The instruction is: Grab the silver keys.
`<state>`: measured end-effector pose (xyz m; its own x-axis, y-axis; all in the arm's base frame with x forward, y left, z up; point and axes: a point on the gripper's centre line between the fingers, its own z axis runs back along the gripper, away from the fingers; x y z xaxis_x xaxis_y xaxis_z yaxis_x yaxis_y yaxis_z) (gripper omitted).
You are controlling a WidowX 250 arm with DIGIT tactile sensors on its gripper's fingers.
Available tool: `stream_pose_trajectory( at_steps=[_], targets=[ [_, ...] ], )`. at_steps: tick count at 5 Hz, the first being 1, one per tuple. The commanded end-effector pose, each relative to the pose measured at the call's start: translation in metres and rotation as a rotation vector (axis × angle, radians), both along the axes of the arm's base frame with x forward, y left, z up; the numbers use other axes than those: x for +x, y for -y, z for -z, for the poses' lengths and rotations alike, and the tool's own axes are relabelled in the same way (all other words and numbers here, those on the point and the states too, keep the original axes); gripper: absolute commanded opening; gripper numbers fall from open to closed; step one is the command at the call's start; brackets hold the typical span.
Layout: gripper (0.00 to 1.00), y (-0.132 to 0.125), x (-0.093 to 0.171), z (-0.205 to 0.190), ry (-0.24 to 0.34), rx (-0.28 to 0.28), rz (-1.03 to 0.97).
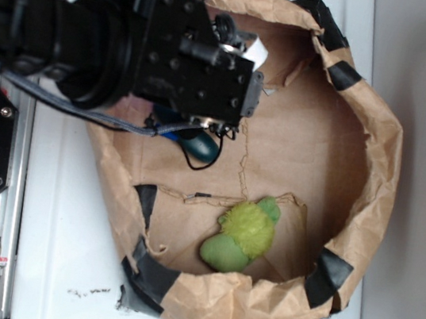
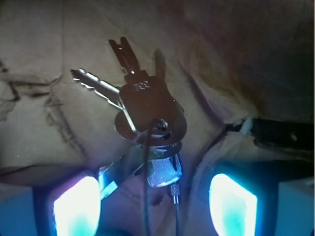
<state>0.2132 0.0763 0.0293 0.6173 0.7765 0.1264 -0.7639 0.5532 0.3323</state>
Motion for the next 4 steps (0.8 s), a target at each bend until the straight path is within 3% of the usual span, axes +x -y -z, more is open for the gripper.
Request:
stream_pose_trajectory(
  at_steps=[1,2,3,4],
  targets=[
    [1.00,-0.0013,-0.0012,-0.0056,0.014,0.019,-0.011],
    [0.34,-0.0028,-0.0006,-0.0054,0.023,0.027,-0.029],
    [0.00,-0.0015,-0.0010,-0.0054,0.028,0.025,-0.023],
    [0.00,-0.0013,-0.0007,-0.0053,0.023,0.024,-0.015]
  ],
)
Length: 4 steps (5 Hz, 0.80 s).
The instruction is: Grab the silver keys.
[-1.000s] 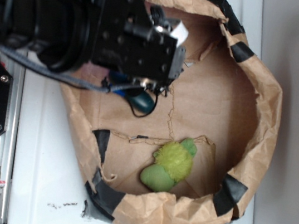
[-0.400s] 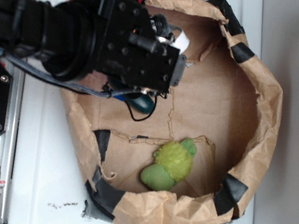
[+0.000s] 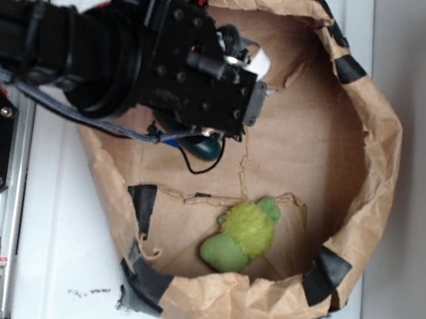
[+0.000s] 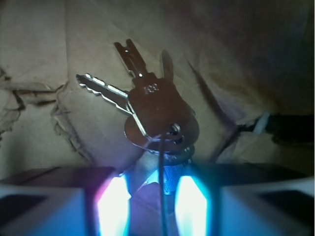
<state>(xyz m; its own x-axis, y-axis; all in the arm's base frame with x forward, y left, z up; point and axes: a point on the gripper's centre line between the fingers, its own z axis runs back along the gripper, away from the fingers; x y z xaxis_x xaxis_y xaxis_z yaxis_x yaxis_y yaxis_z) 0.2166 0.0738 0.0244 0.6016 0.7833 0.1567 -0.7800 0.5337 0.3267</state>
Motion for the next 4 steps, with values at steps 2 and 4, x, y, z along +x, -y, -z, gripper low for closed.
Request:
stream_pose_trajectory(
  at_steps=[2,4],
  targets=[
    [0.00,-0.0034,-0.0032,-0.0096,-0.012,-0.007,0.016],
    [0.00,-0.0029,-0.0030,-0.0110,-0.012,-0.015,0.030]
  ],
)
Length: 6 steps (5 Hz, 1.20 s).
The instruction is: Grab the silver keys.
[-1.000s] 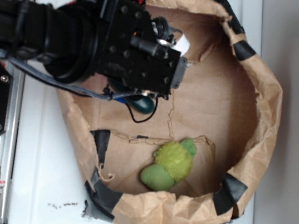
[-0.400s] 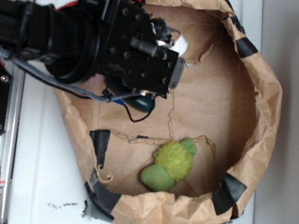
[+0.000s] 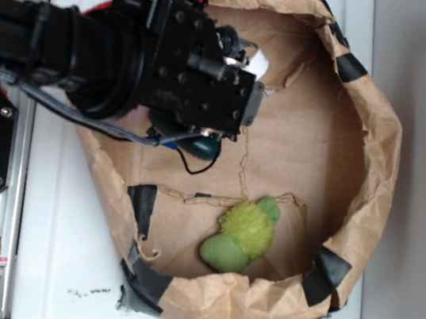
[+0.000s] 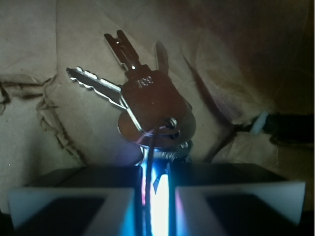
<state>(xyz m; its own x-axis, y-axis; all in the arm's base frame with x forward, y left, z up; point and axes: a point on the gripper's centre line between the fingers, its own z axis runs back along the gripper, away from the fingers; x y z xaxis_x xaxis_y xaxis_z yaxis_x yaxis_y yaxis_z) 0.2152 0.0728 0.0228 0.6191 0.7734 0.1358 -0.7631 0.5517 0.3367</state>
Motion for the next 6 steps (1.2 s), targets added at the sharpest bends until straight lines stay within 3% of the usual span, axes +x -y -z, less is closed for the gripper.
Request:
stream_pose_trajectory(
  at_steps=[1,2,3,6],
  targets=[
    [0.00,0.007,0.002,-0.031,0.027,-0.051,0.037],
    [0.00,0.041,0.018,-0.079,0.094,-0.184,0.082],
    [0.00,0.060,0.027,-0.121,0.185,-0.274,0.125],
    [0.00,0.065,0.027,-0.124,0.204,-0.280,0.179]
  ],
)
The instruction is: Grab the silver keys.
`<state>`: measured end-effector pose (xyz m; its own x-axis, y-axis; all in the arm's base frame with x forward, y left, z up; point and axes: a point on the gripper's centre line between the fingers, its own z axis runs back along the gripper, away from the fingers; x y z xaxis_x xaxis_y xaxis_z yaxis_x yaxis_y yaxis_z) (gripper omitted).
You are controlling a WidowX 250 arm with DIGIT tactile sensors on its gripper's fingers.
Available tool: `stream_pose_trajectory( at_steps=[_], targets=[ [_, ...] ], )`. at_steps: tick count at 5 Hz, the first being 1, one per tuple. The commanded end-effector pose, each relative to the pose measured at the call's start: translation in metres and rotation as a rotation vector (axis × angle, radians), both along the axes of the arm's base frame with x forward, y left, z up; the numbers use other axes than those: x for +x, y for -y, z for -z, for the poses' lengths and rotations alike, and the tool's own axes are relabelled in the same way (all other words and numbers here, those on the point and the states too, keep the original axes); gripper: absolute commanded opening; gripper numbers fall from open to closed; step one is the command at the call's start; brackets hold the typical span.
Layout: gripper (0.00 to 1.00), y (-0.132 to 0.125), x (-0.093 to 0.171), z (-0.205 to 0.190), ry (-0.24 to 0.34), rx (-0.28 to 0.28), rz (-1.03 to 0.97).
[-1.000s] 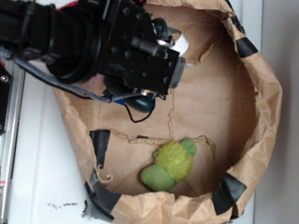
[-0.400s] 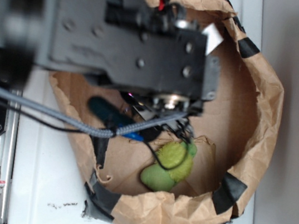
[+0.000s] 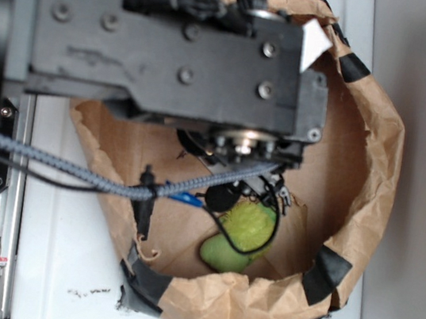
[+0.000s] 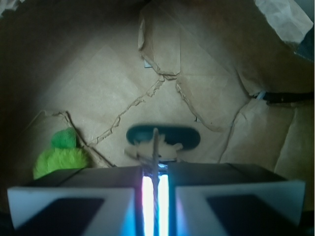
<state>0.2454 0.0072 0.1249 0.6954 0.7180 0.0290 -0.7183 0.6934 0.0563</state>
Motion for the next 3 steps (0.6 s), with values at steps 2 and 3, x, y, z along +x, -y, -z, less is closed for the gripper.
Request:
stream_pose_trajectory(
  at_steps=[2,3],
  targets=[
    [0.00,0.0024,0.0103,-0.0191,0.124,-0.015,0.125],
    [0.00,0.0040,0.0108,-0.0166,0.124,0.018,0.142]
  ],
)
